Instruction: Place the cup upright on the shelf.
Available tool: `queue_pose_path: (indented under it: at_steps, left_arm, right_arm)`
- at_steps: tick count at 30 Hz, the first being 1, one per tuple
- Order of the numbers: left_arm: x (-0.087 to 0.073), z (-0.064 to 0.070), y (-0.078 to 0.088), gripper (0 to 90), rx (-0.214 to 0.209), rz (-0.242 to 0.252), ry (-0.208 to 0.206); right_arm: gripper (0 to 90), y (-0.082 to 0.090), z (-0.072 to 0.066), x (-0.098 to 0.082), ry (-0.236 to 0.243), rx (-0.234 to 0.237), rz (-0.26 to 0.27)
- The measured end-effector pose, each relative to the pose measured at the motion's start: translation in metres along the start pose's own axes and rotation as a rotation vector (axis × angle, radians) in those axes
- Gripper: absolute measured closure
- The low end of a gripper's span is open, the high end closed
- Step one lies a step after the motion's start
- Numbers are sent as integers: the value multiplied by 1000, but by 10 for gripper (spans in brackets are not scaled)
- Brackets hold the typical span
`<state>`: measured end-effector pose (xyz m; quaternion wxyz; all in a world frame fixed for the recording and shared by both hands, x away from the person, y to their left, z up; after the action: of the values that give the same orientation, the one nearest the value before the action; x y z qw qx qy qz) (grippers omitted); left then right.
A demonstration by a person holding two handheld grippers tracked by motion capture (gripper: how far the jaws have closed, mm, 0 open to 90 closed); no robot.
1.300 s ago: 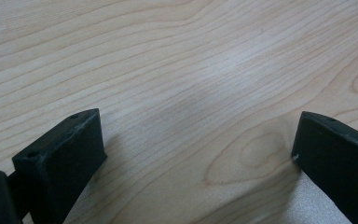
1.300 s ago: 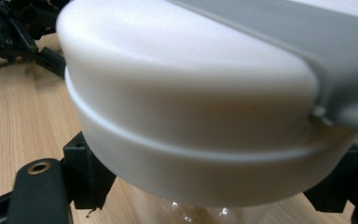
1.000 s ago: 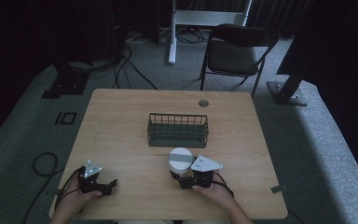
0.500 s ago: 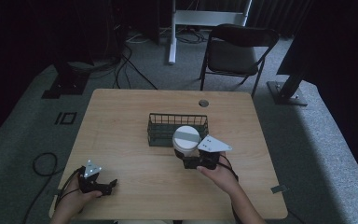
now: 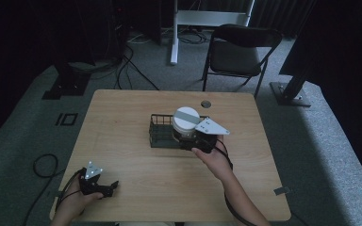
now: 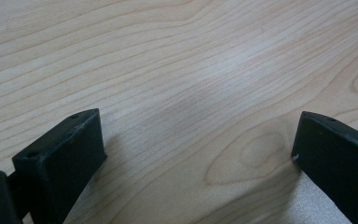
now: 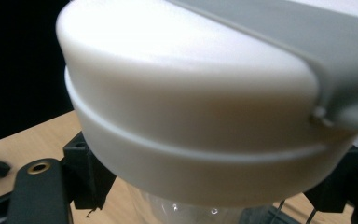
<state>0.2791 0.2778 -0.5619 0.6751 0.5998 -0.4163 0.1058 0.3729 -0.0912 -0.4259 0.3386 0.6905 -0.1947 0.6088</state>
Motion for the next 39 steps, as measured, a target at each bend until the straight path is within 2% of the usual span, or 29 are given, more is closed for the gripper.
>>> queue_pose_path:
  at_steps: [4, 7, 9, 10, 11, 13, 14, 15, 21, 25, 37, 38, 39]
  left_arm:
    - [0, 0, 0, 27, 1, 1, 2]
    - [0, 0, 0, 27, -1, -1, 1]
    - [0, 0, 0, 27, -1, -1, 1]
    - [0, 0, 0, 26, -1, -1, 1]
    - [0, 0, 0, 26, 0, -1, -1]
    - [0, 0, 0, 26, 0, -1, -1]
    - [0, 0, 0, 26, 1, 0, 1]
    - [0, 0, 0, 26, 0, 0, 2]
    - [0, 0, 0, 27, 1, 0, 1]
    - [0, 0, 0, 26, 1, 0, 0]
    - [0, 0, 0, 27, 0, -1, 1]
    - [0, 0, 0, 26, 0, 0, 1]
    - [0, 0, 0, 27, 0, 0, 1]
  right_arm:
    - [187, -15, 3, 2, -14, -57, -10]
    - [187, -21, 6, 3, -22, -76, -15]
    - [187, -30, 9, 3, -42, -121, -15]
    - [187, -30, 9, 3, -42, -121, -15]
    - [186, -36, 11, 2, -58, -155, -17]
    - [186, -36, 11, 2, -58, -155, -17]
    - [187, -39, 11, 2, -71, -171, -21]
    - [186, -46, 10, 0, -77, -218, -30]
    - [187, -60, 8, -8, -84, -297, -43]
    - [187, -65, 10, -12, -81, -322, -48]
    - [187, -76, 13, -27, -118, -388, -85]
    - [187, -78, 13, -30, -120, -422, -91]
    - [187, -79, 13, -30, -128, -423, -90]
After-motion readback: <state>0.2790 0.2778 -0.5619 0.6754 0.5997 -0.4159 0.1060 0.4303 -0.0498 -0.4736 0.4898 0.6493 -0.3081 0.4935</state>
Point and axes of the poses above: each handheld gripper's, and its own axes: y roughly backward along the jaws, x roughly out of its top, z roughly to its right, the point moved 2 cm from there along -y, roughly forward along the jaws, and after that the axes turned 4 degrees about x, right-handed, at the moved point
